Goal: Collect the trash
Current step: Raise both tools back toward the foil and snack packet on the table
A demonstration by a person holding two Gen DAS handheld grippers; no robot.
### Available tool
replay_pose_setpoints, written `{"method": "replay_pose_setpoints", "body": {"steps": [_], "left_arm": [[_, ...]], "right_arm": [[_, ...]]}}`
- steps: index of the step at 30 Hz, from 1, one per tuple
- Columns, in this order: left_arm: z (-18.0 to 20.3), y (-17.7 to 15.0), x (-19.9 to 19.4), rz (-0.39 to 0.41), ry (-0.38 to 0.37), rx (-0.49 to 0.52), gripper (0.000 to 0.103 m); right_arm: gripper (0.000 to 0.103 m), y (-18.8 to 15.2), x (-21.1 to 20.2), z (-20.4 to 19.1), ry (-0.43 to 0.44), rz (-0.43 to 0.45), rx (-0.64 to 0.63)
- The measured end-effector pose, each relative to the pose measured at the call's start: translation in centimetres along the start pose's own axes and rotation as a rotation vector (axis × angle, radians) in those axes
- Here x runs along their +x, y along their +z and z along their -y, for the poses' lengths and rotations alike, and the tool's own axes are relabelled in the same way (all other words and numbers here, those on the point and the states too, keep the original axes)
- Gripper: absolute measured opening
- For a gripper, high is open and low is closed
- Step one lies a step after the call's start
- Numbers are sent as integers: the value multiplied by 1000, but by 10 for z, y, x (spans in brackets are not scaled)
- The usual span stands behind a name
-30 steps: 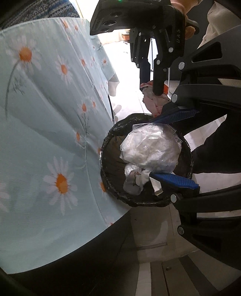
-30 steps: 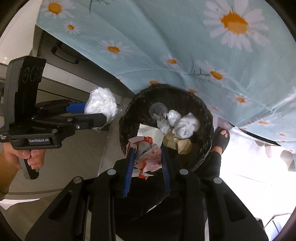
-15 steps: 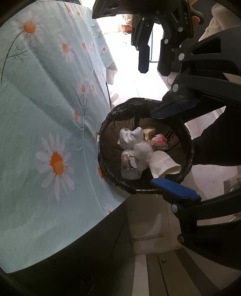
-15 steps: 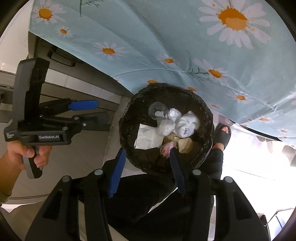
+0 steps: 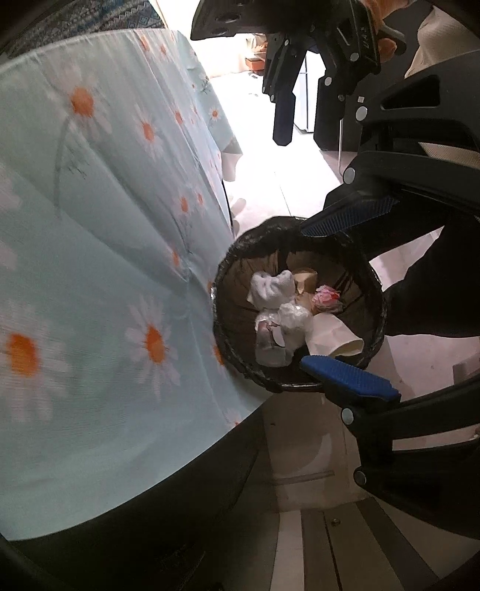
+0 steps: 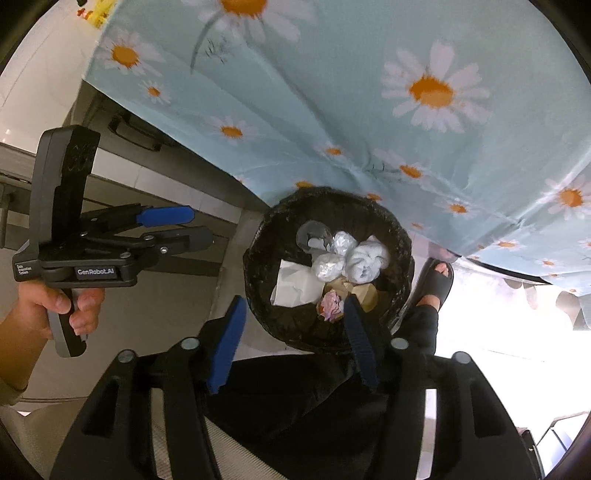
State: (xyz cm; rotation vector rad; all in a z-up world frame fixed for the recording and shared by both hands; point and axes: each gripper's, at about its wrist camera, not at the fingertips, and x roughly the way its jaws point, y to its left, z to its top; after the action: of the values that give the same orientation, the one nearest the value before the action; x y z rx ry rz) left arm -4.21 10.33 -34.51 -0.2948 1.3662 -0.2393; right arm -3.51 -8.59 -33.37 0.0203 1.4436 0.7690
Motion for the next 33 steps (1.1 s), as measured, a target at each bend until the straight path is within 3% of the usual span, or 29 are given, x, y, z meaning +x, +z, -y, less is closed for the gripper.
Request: {"method": "replay_pose_setpoints", "body": {"steps": [4, 13, 17, 22, 27, 33], "left_arm": [[6, 0, -21, 29, -4, 9, 65], [12, -3, -69, 99, 13, 42, 65], [17, -6, -97, 153, 20, 47, 77], [32, -4, -133, 210, 21, 89, 78], [45, 10, -166, 271, 21, 128, 91], [60, 34, -199, 336, 29, 160, 96]], "right_arm": [[58, 0, -16, -5, -11, 30, -5], [82, 3, -62, -23, -28, 148, -21], [94, 6, -96, -36, -38, 233, -42], [98, 11, -142, -53, -69, 335, -87], [98, 18, -189, -71, -128, 443, -150], [98, 35, -230, -77, -175, 532, -190]]}}
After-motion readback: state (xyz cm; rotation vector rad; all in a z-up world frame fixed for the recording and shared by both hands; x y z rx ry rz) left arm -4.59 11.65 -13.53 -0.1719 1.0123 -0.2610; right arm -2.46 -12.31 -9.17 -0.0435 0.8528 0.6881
